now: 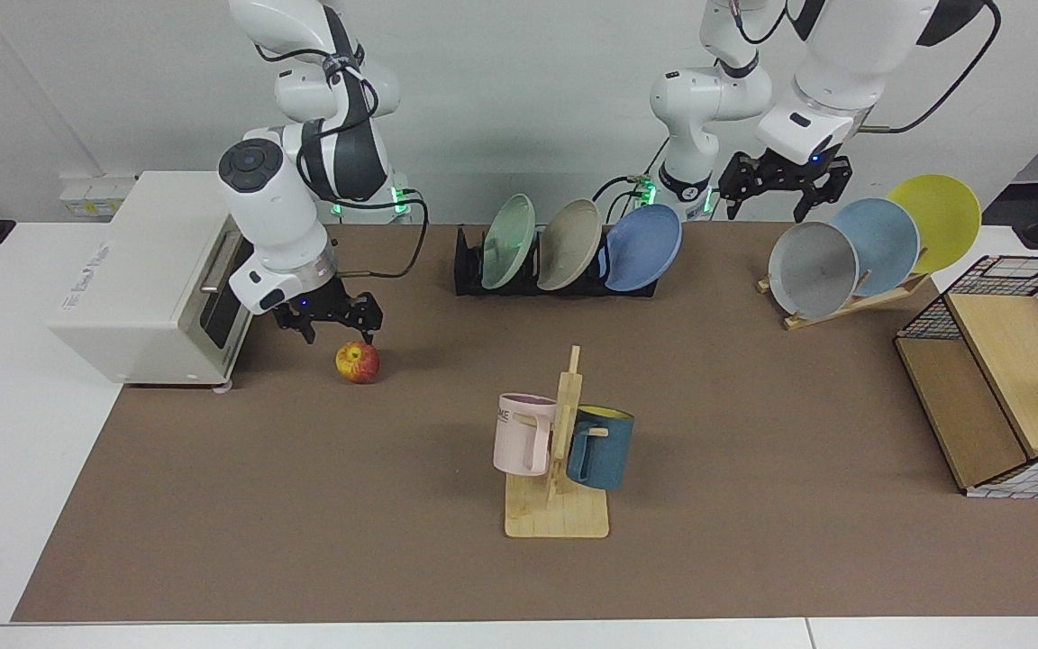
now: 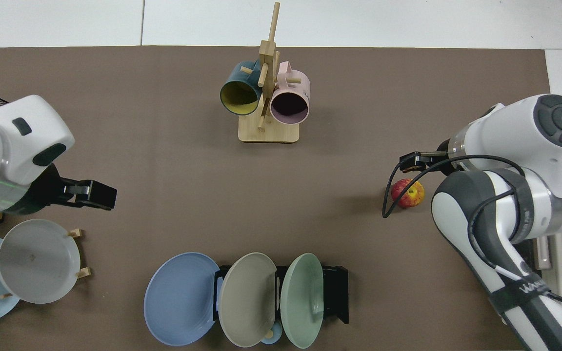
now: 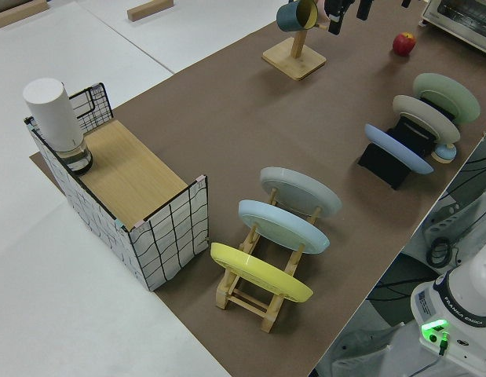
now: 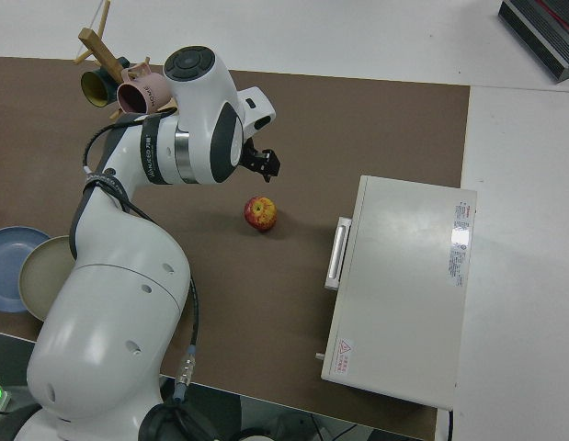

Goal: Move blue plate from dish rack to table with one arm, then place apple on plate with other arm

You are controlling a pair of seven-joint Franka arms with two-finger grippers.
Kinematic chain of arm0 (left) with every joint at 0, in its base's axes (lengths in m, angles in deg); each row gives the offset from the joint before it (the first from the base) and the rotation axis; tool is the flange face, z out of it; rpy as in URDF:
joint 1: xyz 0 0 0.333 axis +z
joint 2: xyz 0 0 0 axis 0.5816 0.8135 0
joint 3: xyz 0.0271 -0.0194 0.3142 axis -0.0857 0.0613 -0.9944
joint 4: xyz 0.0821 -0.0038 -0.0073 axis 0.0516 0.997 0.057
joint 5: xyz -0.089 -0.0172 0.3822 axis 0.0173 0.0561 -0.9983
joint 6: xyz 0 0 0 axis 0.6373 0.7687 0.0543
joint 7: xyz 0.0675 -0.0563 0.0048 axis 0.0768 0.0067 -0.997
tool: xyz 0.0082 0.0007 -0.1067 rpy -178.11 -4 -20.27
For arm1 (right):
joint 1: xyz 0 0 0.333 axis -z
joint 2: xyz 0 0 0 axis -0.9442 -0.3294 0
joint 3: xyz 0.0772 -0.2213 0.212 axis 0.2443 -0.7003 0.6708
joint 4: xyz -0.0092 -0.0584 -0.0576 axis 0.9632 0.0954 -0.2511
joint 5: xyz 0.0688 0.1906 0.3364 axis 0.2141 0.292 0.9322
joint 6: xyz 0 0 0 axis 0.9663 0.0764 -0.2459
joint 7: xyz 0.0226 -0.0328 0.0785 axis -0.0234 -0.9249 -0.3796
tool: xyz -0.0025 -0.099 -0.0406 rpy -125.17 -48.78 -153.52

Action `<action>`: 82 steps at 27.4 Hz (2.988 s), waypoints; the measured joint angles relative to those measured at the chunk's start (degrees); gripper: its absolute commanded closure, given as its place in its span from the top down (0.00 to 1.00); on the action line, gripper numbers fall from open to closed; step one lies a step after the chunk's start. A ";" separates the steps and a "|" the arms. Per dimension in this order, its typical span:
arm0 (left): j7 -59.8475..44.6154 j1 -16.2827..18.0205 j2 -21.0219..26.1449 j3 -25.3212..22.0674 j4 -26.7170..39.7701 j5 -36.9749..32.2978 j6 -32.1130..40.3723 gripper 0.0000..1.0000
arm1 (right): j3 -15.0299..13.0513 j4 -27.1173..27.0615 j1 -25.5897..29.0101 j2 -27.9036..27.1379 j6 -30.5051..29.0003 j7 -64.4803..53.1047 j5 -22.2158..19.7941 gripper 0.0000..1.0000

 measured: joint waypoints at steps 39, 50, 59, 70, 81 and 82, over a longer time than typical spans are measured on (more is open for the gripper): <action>7.18 -4.23 -15.00 1.02 44.90 11.00 -18.57 0.08 | -0.02 6.29 -0.05 -4.04 -4.75 0.00 -0.51 0.00; 7.54 -4.22 -15.04 0.96 45.05 10.62 -19.49 0.00 | -0.32 -6.85 -0.03 -0.40 11.67 -0.94 -2.09 0.00; 7.54 -4.23 -15.88 0.93 38.96 -1.82 -16.15 0.00 | -0.89 -11.45 0.08 3.18 17.99 -1.96 -1.89 0.00; 7.85 -4.11 -14.46 -4.83 30.12 5.98 -19.44 0.00 | -0.94 -11.34 0.08 6.57 19.22 -3.43 -0.40 0.00; 10.32 -4.14 -2.53 -6.91 30.10 21.87 -34.73 0.00 | -1.06 -10.72 0.13 6.54 18.83 -4.13 -0.46 0.00; 10.37 -4.16 -1.17 -6.71 30.12 23.73 -35.64 0.00 | -1.05 -10.49 0.13 6.52 18.51 -4.19 -0.46 0.00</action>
